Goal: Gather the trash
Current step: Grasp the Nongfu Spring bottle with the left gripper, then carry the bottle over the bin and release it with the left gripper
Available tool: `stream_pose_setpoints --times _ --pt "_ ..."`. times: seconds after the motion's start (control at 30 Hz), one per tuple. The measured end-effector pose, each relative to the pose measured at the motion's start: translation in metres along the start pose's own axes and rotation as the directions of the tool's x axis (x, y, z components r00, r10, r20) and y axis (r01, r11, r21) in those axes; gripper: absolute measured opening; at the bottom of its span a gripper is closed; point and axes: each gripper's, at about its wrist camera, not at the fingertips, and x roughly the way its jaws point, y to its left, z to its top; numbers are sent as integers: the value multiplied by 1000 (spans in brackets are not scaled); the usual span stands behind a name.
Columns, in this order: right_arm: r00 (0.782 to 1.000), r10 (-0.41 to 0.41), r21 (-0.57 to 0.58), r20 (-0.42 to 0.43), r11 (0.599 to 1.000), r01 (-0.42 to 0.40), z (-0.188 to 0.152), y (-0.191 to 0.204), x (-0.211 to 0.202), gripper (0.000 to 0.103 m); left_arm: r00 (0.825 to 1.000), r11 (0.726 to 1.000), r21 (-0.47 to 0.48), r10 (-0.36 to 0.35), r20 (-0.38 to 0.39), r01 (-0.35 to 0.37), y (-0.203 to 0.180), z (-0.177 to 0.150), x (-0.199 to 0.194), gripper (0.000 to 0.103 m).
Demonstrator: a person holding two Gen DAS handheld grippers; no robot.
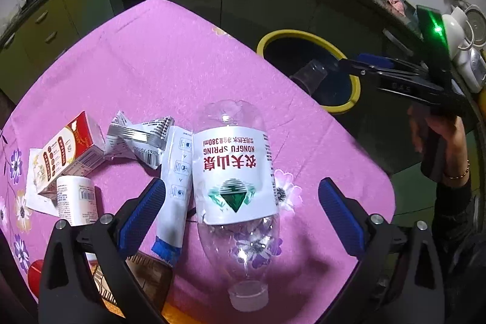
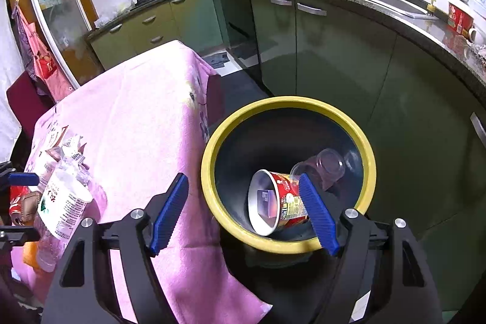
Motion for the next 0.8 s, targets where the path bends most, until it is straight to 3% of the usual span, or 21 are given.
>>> stream_pose_setpoints --times 0.27,0.4,0.63,0.8 --pt "1000 23 13 -14 1000 -23 -3 -6 7 75 997 999 34 18 -74 -16 -13 6 21 80" --pt "999 29 16 -21 999 -28 -5 -8 8 75 993 999 37 41 -112 -37 -15 8 31 66" --pt "999 32 16 -28 999 -32 -8 -10 6 78 983 997 57 56 -172 -47 -18 6 49 63" --pt "999 33 17 -26 999 -32 -10 -9 5 78 984 998 57 44 -170 -34 -16 4 54 62"
